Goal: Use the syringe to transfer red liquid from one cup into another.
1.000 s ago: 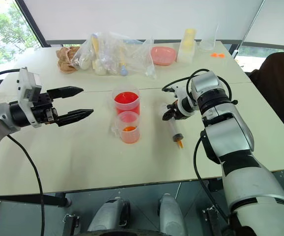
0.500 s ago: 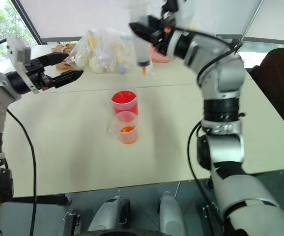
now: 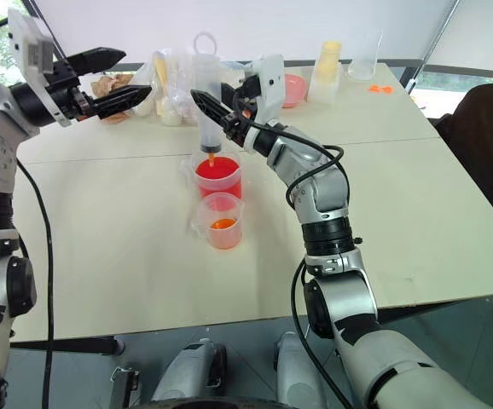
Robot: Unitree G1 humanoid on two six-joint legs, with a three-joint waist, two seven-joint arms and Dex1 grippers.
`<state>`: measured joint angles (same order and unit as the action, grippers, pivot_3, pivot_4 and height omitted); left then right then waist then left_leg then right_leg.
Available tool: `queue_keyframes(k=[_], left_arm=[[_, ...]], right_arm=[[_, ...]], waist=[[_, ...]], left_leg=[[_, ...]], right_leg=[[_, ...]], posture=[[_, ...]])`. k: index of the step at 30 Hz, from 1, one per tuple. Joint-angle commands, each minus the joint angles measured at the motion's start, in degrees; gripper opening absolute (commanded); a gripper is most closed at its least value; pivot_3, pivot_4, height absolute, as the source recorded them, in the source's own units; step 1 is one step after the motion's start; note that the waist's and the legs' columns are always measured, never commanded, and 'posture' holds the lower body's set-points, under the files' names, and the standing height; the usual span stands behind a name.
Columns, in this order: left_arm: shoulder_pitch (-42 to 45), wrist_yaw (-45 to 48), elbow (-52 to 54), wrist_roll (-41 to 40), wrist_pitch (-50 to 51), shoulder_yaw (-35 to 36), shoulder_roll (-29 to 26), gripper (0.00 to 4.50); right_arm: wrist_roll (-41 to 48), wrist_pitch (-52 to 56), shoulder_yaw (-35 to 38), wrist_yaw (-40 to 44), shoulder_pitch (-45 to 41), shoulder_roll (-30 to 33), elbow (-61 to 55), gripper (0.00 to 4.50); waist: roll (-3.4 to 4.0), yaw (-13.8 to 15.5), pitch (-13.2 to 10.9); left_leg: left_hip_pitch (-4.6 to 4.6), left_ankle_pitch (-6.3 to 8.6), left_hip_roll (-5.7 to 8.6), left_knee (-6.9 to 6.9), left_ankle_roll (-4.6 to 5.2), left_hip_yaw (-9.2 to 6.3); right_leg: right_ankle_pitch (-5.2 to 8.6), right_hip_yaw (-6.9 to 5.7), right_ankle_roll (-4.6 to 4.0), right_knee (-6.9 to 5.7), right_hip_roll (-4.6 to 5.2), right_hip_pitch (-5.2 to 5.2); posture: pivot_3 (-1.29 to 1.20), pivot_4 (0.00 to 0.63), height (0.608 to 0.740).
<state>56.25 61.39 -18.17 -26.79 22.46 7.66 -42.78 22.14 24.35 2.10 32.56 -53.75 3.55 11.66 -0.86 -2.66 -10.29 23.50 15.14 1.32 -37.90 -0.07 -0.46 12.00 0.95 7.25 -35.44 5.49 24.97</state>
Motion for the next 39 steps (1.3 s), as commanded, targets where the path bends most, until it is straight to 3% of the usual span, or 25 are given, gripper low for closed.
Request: queue_keyframes(k=[1, 10, 22, 39], left_arm=[[1.9, 1.2, 2.4, -0.5, 0.5, 0.0, -0.2, 4.50], [8.1, -0.1, -6.1, 5.5, -8.1, -3.6, 7.3, 4.50], [14.4, -0.5, -16.7, 8.8, -15.5, -3.9, 12.0, 4.50], [15.6, -5.1, -22.8, 16.2, -22.3, -5.3, 12.9, 4.50]], right_arm=[[0.0, -2.7, 0.1, 0.4, -1.0, 0.0, 0.4, 1.45], [-1.3, -5.6, -1.2, 0.4, -0.9, -0.8, 3.4, 1.45], [-3.0, -6.4, -3.4, -0.7, 1.9, -1.7, 1.8, 1.45], [-3.5, -6.9, -4.1, -2.4, 2.5, -2.1, 0.7, 1.45]], waist=[[0.00, 0.0, 0.0], [0.00, 0.3, 0.0], [0.00, 0.2, 0.0], [-0.01, 0.3, 0.0]], left_leg=[[0.00, 0.00, -0.01, 0.00, 0.00, 0.00], [-0.02, -0.01, 0.01, -0.07, -0.02, 0.02], [-0.02, -0.01, -0.02, -0.05, -0.01, 0.02], [-0.01, -0.01, -0.02, -0.05, -0.01, 0.01]], right_leg=[[0.00, 0.00, 0.00, 0.00, -0.02, 0.00], [0.00, -0.01, 0.00, 0.03, -0.03, -0.07], [0.00, 0.00, 0.00, 0.01, -0.07, -0.01], [0.00, 0.00, 0.00, -0.01, -0.07, -0.02]], posture=[[0.00, 0.150, 0.740], [0.00, 0.150, 0.740], [0.00, 0.150, 0.740], [0.00, 0.150, 0.740]])
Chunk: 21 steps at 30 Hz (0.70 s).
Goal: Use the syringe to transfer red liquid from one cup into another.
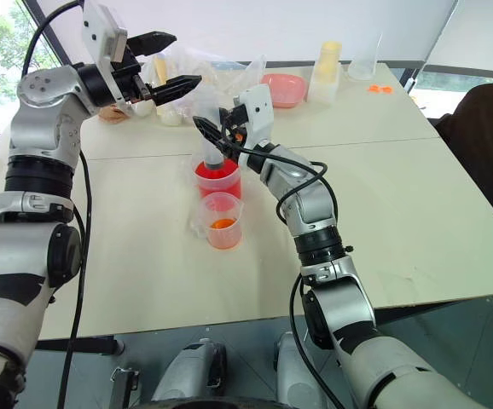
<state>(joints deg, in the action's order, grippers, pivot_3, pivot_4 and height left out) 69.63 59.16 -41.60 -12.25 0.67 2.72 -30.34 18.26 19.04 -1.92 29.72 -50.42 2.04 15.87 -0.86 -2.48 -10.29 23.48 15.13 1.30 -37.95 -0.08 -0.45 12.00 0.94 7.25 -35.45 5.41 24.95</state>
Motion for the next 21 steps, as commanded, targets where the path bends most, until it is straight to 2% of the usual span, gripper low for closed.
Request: queue_keyframes(k=[1, 7, 10, 18, 21], left_arm=[[2.3, -3.2, 0.8, 2.0, -0.5, -0.6, 0.7, 4.50], [2.9, -5.9, 4.3, 6.1, 2.5, -4.4, 2.2, 4.50], [2.8, -5.4, 7.3, 6.1, 4.3, -5.0, 2.4, 3.69], [1.8, -4.5, 10.4, 4.6, 5.5, -4.2, 2.2, 0.03], [2.5, -5.8, 9.1, 4.0, 4.6, -3.0, 2.6, 0.01]], right_arm=[[0.3, -1.7, -0.2, 0.4, -0.8, -0.7, -3.4, 1.45], [-1.2, -3.1, -1.2, -0.1, -0.2, -1.3, -3.8, 1.45], [-1.5, -3.3, -1.3, -0.3, 0.1, -1.7, -4.1, 1.45], [-1.7, -3.5, -1.5, -0.6, 1.2, -2.3, -4.4, 1.45], [-2.0, -3.6, -2.0, -0.4, 1.8, -2.6, -4.4, 1.45]], waist=[[0.00, 0.1, 0.0], [0.00, 0.0, 0.0], [0.00, 0.0, 0.0], [0.00, 0.0, 0.0], [0.00, 0.0, 0.0]], left_leg=[[0.00, 0.00, 0.00, 0.00, 0.00, 0.00], [0.00, 0.00, 0.01, 0.00, 0.00, 0.01], [0.00, 0.00, 0.01, 0.00, 0.00, 0.01], [0.00, 0.00, 0.00, 0.00, 0.00, 0.00], [0.00, 0.00, 0.00, 0.00, 0.00, -0.01]], right_leg=[[0.00, 0.00, 0.00, 0.00, 0.00, 0.00], [0.00, 0.00, 0.00, -0.01, -0.01, -0.02], [0.00, 0.00, 0.00, -0.05, -0.01, -0.02], [0.00, 0.01, 0.00, -0.06, -0.02, -0.01], [0.00, 0.01, 0.00, -0.06, -0.02, -0.01]], posture=[[0.00, 0.150, 0.740], [0.00, 0.150, 0.740], [0.00, 0.150, 0.740], [0.00, 0.150, 0.740], [0.00, 0.150, 0.740]])
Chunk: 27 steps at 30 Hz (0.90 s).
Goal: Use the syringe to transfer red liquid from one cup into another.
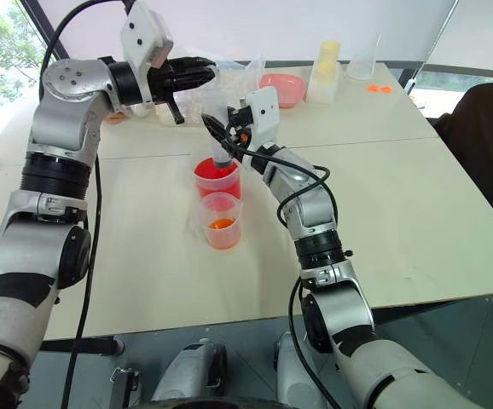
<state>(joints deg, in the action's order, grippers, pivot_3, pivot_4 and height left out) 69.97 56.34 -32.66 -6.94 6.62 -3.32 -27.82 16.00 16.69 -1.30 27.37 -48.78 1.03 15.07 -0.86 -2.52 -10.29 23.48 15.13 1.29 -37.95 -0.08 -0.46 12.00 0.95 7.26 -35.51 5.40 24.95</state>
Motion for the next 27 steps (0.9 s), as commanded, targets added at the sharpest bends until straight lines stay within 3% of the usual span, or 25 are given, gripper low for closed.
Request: queue_keyframes(k=[1, 11, 22, 23, 25, 27], left_arm=[[2.5, -3.8, -0.6, -1.1, -2.0, 3.3, 0.1, 0.01], [5.9, -9.8, -4.4, -3.3, -4.6, 7.9, 2.2, 0.01], [8.1, -7.5, -4.3, -4.2, -4.0, 8.0, 1.4, 0.01], [7.8, -6.9, -3.8, -4.1, -3.8, 7.7, 1.3, 0.60], [7.0, -5.1, -2.3, -4.1, -2.9, 6.9, 0.9, 1.03], [5.9, -2.9, -0.6, -4.0, -2.0, 5.7, 0.1, 2.13]], right_arm=[[0.1, -1.3, -2.9, 2.2, 0.4, -1.6, -3.6, 1.45], [-0.1, -1.5, -4.7, 3.1, 3.1, -2.4, -3.3, 1.45], [-0.1, -1.5, -4.9, 3.0, 3.6, -3.4, -3.1, 1.45], [-0.1, -1.6, -4.8, 3.0, 3.6, -3.4, -3.0, 1.45], [-0.2, -2.0, -4.6, 2.7, 3.4, -3.7, -2.8, 1.45], [-0.2, -2.4, -4.1, 2.6, 2.9, -4.1, -2.5, 1.45]], waist=[[0.00, 0.0, 0.0], [0.00, 0.1, 0.0], [0.00, 0.0, 0.0], [0.00, 0.0, 0.0], [0.00, 0.0, 0.0], [0.00, -0.1, 0.0]], left_leg=[[0.00, 0.00, 0.00, 0.00, 0.00, 0.00], [0.00, 0.00, 0.00, -0.02, 0.00, 0.00], [0.00, 0.00, 0.01, -0.02, 0.00, 0.00], [0.00, 0.00, 0.01, -0.02, 0.00, 0.00], [0.00, 0.00, 0.01, -0.02, 0.00, 0.00], [0.00, 0.00, 0.01, -0.01, 0.00, -0.01]], right_leg=[[0.00, 0.00, 0.00, 0.00, 0.00, 0.00], [0.00, 0.00, 0.00, 0.00, 0.01, -0.01], [0.00, -0.01, 0.00, 0.00, 0.01, -0.01], [0.00, -0.01, 0.00, 0.00, 0.00, -0.01], [0.00, 0.00, 0.00, -0.02, 0.00, -0.01], [0.00, 0.01, 0.00, -0.05, 0.00, 0.02]], posture=[[0.00, 0.150, 0.740], [0.00, 0.150, 0.740], [0.00, 0.150, 0.740], [0.00, 0.150, 0.740], [0.00, 0.150, 0.740], [0.00, 0.150, 0.740]])
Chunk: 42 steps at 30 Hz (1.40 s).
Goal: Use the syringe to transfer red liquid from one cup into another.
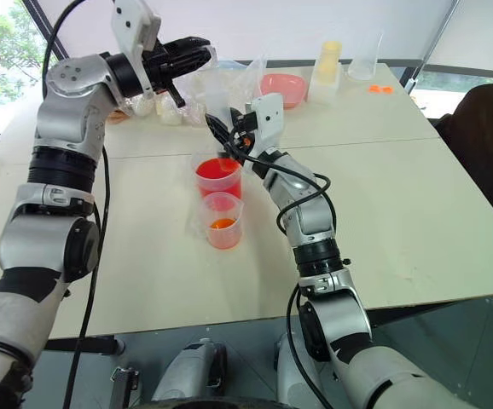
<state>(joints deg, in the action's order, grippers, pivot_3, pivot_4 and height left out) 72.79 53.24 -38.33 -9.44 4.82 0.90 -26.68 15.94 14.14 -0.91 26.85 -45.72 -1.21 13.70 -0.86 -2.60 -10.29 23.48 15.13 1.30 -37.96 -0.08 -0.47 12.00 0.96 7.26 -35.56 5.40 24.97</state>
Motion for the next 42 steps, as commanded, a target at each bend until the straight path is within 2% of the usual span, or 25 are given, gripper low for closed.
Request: queue_keyframes(k=[1, 4, 14, 19, 22, 28, 35, 42], left_arm=[[2.5, 1.2, 5.9, -1.3, 0.3, 0.9, -1.5, 2.43], [-0.1, 6.2, 10.0, -1.2, 3.0, -1.1, -4.2, 3.80], [-8.7, 16.4, 20.7, -5.5, 10.9, 0.8, -14.5, 3.80], [-15.5, 16.2, 25.8, -10.7, 19.0, 4.7, -17.6, 3.80], [-18.4, 13.4, 25.1, -13.9, 22.6, 8.9, -18.2, 3.80], [-21.3, 9.9, 25.8, -16.1, 24.0, 11.6, -17.8, 3.80], [-22.9, 8.5, 27.2, -17.2, 24.2, 11.4, -17.1, 3.80], [-22.1, 7.7, 25.8, -17.1, 23.0, 10.2, -15.0, 3.80]], right_arm=[[-0.1, -0.1, -4.3, 3.0, -0.4, -1.9, -1.1, 1.45], [0.3, -0.5, -3.5, 2.7, -1.4, -2.1, -1.0, 1.45], [1.3, -1.2, 0.0, 2.0, -3.9, -0.3, -0.2, 1.45], [1.5, -1.2, 1.4, 1.7, -4.7, 1.7, -0.8, 1.45], [1.8, -1.0, 2.1, 1.6, -5.0, 2.8, -1.5, 1.45], [2.5, -0.2, 2.5, 1.7, -5.4, 4.0, -2.8, 1.45], [13.0, 16.0, 5.1, -3.3, -7.0, 5.6, -23.7, 1.45], [21.5, 29.5, 5.2, -11.4, -0.5, 5.3, -38.1, 1.45]], waist=[[0.00, 0.0, 0.0], [0.00, -0.1, 0.0], [0.00, 0.0, 0.0], [0.01, 0.0, 0.0], [0.01, 0.0, 0.0], [0.00, 0.1, 0.0], [0.00, 0.1, 0.0], [-0.02, 0.3, 0.0]], left_leg=[[0.00, 0.00, 0.00, 0.00, 0.00, 0.00], [0.00, 0.00, -0.01, 0.01, 0.00, 0.01], [-0.02, 0.00, -0.02, -0.01, -0.01, -0.02], [-0.02, -0.01, -0.03, -0.04, -0.01, -0.04], [-0.03, -0.01, -0.04, -0.03, -0.01, -0.04], [-0.03, -0.03, -0.05, -0.06, -0.04, -0.04], [0.02, -0.04, -0.07, -0.07, -0.06, -0.04], [-0.03, -0.04, -0.07, -0.08, -0.06, -0.02]], right_leg=[[0.00, 0.00, 0.00, 0.00, 0.00, 0.00], [0.00, 0.03, 0.00, -0.02, -0.01, 0.02], [0.00, 0.06, 0.00, -0.09, -0.02, 0.03], [0.01, 0.06, -0.01, -0.16, -0.01, 0.04], [0.02, 0.07, -0.02, -0.27, -0.02, 0.09], [0.02, 0.08, -0.02, -0.39, -0.01, 0.13], [0.02, 0.11, -0.03, -0.44, 0.02, 0.22], [0.02, 0.10, -0.04, -0.45, 0.03, 0.16]], posture=[[0.00, 0.150, 0.740], [0.00, 0.150, 0.740], [0.00, 0.150, 0.740], [0.00, 0.150, 0.740], [0.00, 0.150, 0.740], [0.00, 0.150, 0.740], [0.00, 0.150, 0.740], [0.00, 0.150, 0.740]])
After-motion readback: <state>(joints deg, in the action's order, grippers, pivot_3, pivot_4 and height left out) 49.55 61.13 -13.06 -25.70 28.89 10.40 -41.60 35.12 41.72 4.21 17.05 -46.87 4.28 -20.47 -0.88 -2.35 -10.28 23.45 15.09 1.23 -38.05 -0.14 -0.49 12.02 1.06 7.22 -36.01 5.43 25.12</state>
